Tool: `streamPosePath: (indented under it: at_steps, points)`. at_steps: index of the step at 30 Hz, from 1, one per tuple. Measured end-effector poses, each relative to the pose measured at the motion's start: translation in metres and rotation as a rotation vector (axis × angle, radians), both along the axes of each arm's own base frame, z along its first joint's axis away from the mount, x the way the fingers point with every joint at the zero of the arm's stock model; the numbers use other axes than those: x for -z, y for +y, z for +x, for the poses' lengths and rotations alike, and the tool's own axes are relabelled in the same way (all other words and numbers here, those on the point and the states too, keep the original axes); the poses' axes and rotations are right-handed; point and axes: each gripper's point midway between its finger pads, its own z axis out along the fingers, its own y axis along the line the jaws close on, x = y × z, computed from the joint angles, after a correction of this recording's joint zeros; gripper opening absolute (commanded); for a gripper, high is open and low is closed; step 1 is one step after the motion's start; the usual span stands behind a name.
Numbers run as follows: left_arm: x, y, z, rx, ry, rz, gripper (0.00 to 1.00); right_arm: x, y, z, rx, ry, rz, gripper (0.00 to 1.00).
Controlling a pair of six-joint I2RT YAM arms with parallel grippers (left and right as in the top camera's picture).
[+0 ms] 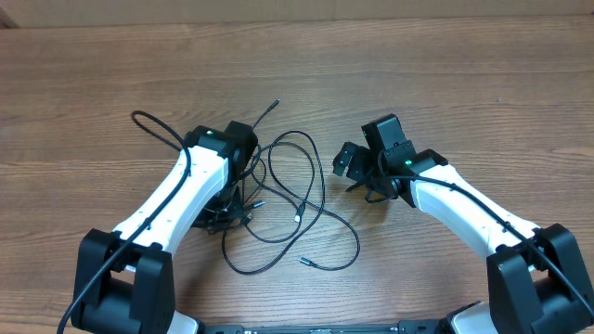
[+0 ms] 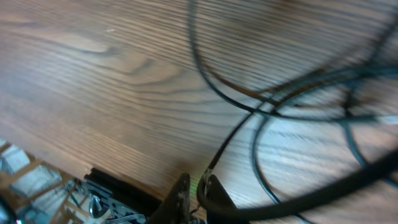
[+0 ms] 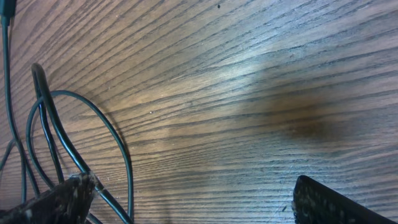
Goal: Untangle cables
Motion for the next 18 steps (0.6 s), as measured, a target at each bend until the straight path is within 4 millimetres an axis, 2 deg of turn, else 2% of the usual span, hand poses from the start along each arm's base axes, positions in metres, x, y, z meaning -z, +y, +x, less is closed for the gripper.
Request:
streamPosePath:
  at_steps: [4,10,12,13,14,16,18]
  points:
    - [-0.002,0.028,-0.002,-0.11,-0.006,0.062,0.06,0.0,0.0,0.0,-0.001,0.0,0.0,1.0]
    - [-0.006,0.083,-0.013,-0.329,0.018,0.112,0.13,0.0,0.0,0.0,-0.001,0.0,-0.001,1.0]
    - [-0.006,0.096,-0.017,-0.387,0.024,0.108,0.29,0.0,0.0,0.0,-0.001,0.0,0.0,1.0]
    - [-0.006,0.1,-0.018,-0.408,0.026,0.105,0.78,0.0,0.0,0.0,0.0,0.0,0.0,1.0]
    - [-0.006,0.104,-0.02,-0.423,0.031,0.1,0.92,0.0,0.0,0.0,0.0,0.0,0.0,1.0]
    - [-0.005,0.107,-0.022,-0.454,0.037,0.08,0.99,0.0,0.0,0.0,0.0,0.0,0.0,1.0]
    - [-0.002,0.105,-0.023,-0.487,0.04,0.039,1.0,0.0,0.0,0.0,0.0,0.0,0.0,1.0]
